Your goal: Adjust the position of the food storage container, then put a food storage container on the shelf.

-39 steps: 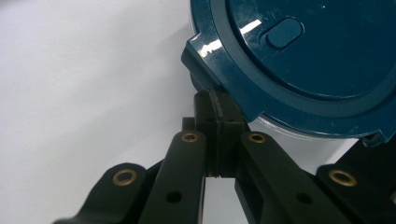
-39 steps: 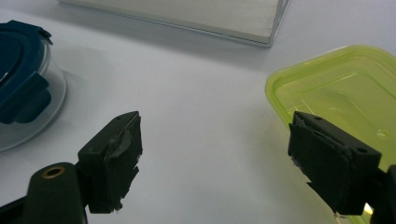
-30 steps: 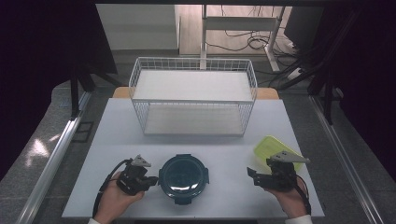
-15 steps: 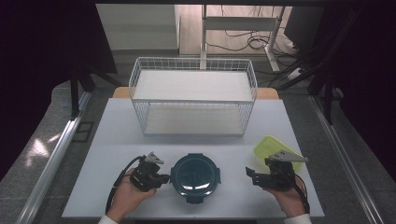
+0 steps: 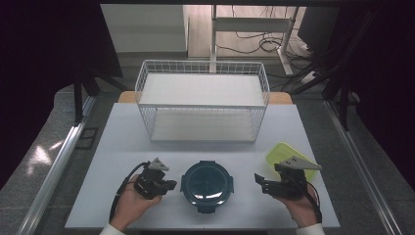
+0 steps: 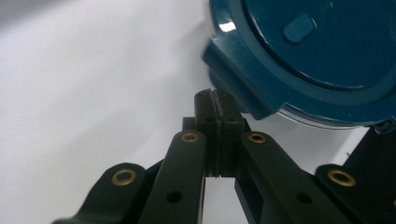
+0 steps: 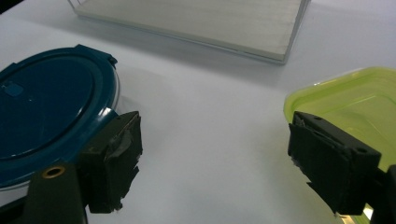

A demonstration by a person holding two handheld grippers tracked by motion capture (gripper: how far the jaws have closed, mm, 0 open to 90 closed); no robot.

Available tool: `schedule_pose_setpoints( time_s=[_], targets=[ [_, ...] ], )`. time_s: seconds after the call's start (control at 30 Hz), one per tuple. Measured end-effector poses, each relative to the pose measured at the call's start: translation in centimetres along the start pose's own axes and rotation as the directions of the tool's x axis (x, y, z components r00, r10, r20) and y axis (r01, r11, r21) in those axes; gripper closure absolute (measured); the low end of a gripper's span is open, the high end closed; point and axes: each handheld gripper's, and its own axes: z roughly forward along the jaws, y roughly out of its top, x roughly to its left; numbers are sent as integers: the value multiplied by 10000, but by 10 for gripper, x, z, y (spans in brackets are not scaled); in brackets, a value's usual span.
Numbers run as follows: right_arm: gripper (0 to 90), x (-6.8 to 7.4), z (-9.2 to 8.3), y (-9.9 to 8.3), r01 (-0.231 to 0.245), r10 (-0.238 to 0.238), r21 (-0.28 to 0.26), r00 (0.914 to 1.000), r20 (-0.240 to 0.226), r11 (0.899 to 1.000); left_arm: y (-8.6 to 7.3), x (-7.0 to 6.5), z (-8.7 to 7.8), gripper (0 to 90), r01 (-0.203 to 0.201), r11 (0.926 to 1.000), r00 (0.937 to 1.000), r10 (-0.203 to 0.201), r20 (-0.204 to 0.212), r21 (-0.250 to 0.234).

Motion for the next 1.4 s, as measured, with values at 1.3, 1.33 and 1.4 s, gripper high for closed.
schedule_pose_setpoints(
  time_s=[1.3,1.33,1.4],
  targets=[
    [121,24,4,-4,-1375,1457,503,9589,-2434,9892,1,10,-17,47,2575,9561,9636,-2432,1110,-1400],
    [116,26,6,-3,-1422,1519,562,9557,-2521,9882,1,10,-17,39,2575,9561,9636,-2432,1110,-1400],
    [113,29,9,-3,-1445,1564,647,9534,-2580,9874,2,10,-14,33,2716,9537,9575,-2543,1358,-1292]
  ],
)
